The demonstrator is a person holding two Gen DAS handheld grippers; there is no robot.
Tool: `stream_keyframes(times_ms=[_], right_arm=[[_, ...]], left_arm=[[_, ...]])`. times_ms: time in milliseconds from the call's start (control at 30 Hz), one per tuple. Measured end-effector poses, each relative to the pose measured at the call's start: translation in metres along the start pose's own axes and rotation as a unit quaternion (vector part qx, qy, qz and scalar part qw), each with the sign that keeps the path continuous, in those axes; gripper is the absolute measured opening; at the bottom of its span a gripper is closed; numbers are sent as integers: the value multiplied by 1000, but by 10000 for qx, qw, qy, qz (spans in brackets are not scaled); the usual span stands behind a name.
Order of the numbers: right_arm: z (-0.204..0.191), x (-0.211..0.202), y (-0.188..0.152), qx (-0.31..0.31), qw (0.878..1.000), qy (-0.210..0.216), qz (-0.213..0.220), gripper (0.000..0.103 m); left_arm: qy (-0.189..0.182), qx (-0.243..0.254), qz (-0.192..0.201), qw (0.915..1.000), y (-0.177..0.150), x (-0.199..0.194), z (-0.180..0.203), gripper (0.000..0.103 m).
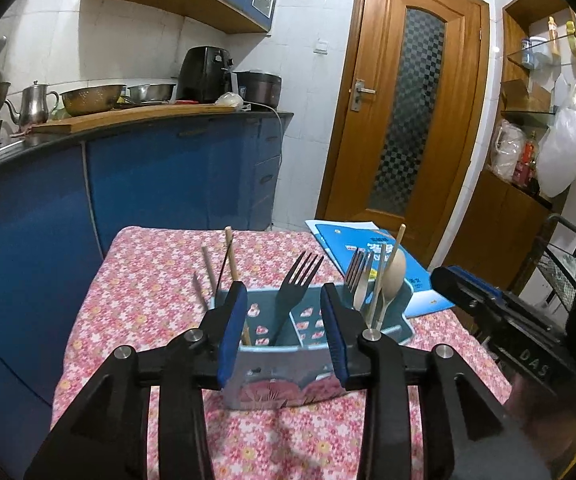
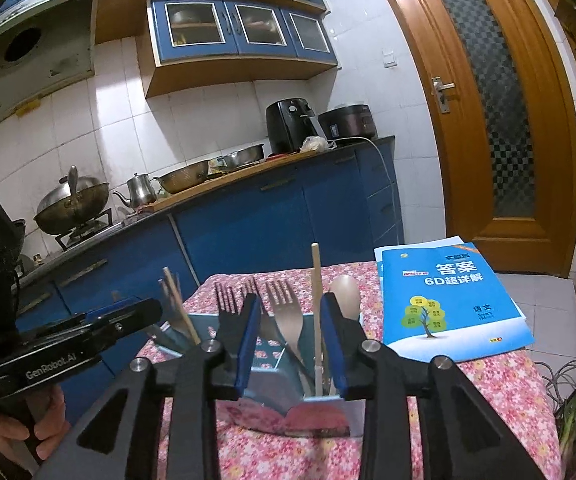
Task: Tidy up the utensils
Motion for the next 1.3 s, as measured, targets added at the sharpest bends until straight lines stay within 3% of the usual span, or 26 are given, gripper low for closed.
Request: stream_keyframes(times_ms=[200, 433, 567, 667, 833, 1300], right_arm=[[-9, -24, -4, 28, 10000, 79, -4, 40], [-21, -51, -14, -3, 9999, 114, 23, 54], [-29, -65, -23, 9, 9999, 132, -12, 68], [-35, -75, -32, -25, 10000, 88, -33, 81], [-42, -94, -44, -101, 9999, 39, 15, 94], [-39, -109, -98, -213, 9993, -307, -93, 102]], left_arm=[[97, -55, -74, 9999, -12, -19, -2, 38], [261, -78, -110, 9996, -25, -46, -8, 40], [372, -90, -84, 9992, -35, -67, -10, 61], [509, -27, -30, 9987, -42, -81, -9, 71], [704, 20, -3, 9975, -55, -98, -8, 85], [1013, 47, -4, 9948, -110, -105, -8, 86]])
Point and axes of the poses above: each gripper's, at about its wrist camera, not at the fingertips, and x roughly the way its jaws point, z to its right, y to its top, the point moved 2 cm from there along x, roughly the way its jaws point, and after that the axes turned 1 degree about -y, right-handed, at the moved point
